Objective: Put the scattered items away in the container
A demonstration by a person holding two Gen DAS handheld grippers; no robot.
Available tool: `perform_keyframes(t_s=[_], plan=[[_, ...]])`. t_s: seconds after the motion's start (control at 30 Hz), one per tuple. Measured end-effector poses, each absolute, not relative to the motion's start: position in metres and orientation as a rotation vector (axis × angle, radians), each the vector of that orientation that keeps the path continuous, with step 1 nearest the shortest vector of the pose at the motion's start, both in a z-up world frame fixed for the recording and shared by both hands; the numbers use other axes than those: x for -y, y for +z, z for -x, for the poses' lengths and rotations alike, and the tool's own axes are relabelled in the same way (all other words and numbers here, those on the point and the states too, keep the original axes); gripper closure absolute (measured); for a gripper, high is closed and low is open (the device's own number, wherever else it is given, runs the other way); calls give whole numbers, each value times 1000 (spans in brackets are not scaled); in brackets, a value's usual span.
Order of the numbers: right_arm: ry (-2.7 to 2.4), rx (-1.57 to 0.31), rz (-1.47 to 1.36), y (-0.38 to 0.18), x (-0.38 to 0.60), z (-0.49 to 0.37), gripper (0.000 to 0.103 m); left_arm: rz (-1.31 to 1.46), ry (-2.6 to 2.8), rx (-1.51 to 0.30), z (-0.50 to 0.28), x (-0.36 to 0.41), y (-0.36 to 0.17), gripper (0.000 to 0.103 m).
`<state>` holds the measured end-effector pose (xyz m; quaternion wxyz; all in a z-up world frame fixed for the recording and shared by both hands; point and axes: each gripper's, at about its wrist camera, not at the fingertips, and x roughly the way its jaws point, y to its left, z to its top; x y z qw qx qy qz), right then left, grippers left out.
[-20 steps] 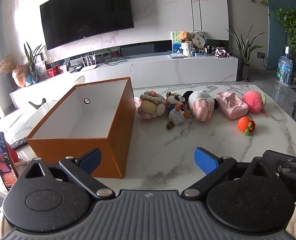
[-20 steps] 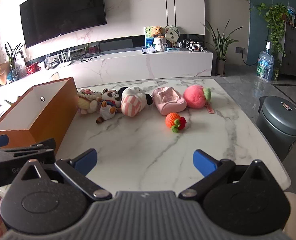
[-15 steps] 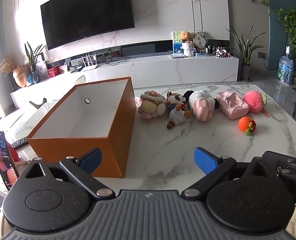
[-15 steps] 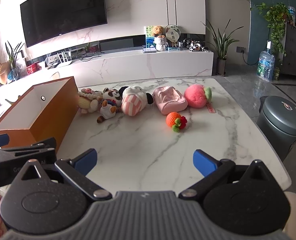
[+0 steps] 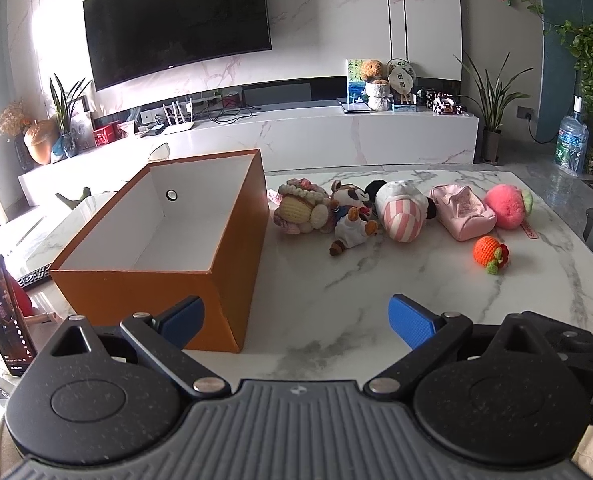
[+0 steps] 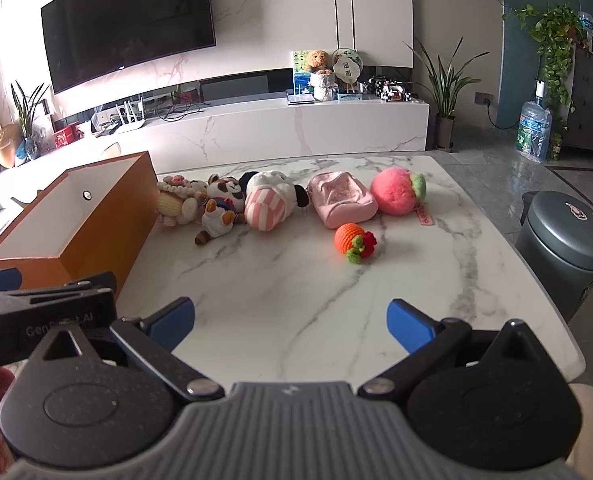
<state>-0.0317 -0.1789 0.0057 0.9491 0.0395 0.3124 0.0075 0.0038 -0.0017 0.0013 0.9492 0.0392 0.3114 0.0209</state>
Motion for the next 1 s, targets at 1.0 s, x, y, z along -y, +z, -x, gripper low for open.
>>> perform_keyframes(t_s=[1.0], plan=[[20,-637,-75,-1,174,31,0,-15,38,-668,-6,-5,-1,0]])
